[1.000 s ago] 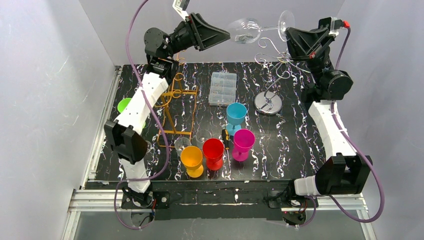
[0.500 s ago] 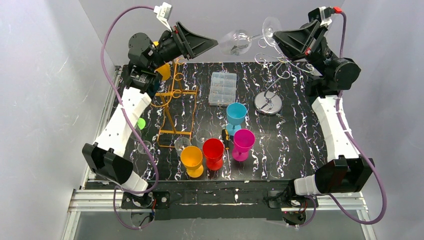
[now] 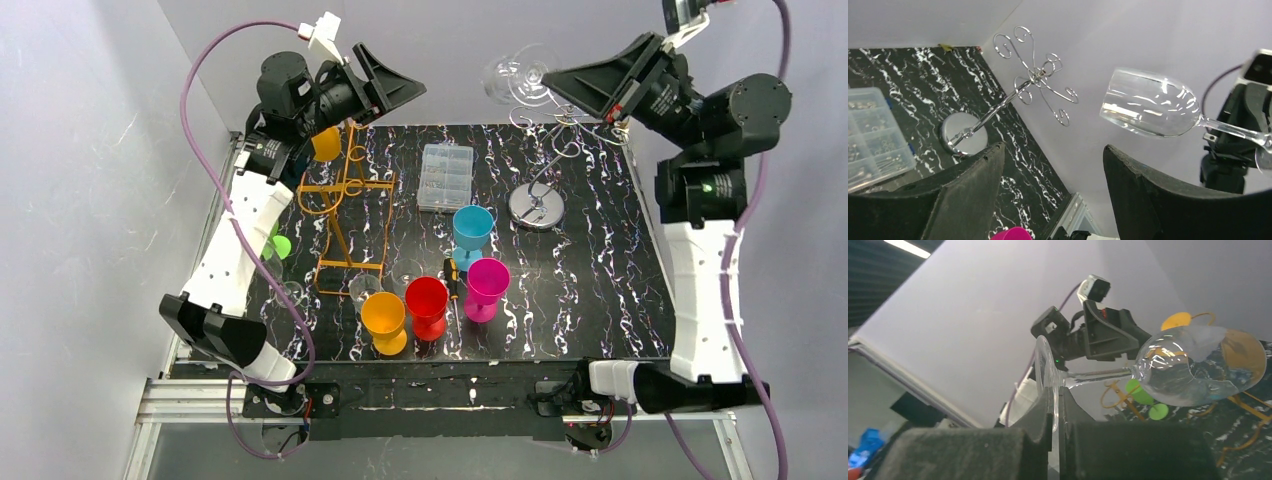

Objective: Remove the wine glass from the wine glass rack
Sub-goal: Place the wine glass at the center of the board.

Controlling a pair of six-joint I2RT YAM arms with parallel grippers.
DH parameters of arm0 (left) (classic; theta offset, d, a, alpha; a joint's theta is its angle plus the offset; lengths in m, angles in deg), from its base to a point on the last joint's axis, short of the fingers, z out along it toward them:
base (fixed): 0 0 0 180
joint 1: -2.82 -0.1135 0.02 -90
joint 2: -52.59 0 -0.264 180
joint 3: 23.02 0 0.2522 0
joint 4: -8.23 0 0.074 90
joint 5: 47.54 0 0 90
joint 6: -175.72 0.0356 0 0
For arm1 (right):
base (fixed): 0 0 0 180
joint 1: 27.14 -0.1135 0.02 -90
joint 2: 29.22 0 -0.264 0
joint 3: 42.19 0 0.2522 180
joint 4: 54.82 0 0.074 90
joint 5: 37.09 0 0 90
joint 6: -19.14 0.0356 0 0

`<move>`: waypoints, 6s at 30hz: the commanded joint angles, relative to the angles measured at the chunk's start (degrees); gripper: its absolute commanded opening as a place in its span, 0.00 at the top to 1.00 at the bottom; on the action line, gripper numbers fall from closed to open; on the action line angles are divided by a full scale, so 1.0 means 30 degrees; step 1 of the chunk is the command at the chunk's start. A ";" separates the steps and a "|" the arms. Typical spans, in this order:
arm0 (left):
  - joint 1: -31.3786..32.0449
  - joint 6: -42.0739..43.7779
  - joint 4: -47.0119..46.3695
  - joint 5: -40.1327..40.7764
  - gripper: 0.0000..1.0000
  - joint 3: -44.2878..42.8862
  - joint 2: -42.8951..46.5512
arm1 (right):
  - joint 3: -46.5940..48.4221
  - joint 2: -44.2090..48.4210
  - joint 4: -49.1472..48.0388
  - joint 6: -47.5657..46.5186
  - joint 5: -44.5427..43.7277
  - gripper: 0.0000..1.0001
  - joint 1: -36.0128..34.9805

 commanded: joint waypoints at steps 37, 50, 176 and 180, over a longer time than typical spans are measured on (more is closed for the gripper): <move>0.1828 -0.7143 0.1638 -0.1495 0.34 0.2829 0.2776 | -0.0348 0.2290 1.1472 -2.1026 -0.5015 0.99 -0.5927; 0.2173 -1.4302 -0.3813 -0.1868 0.38 0.5280 0.2694 | -0.2734 0.2371 0.7904 -2.2612 -0.5369 0.99 -0.8248; 0.8844 2.8512 -0.5117 0.5993 1.00 0.9992 0.5397 | 0.2333 -0.0973 2.2565 -1.6128 -0.4961 0.47 -0.1485; 0.8987 2.8556 -0.5204 0.5934 1.00 0.9910 0.5259 | 0.1952 -0.1028 2.1930 -1.5669 -0.4974 0.51 -0.1950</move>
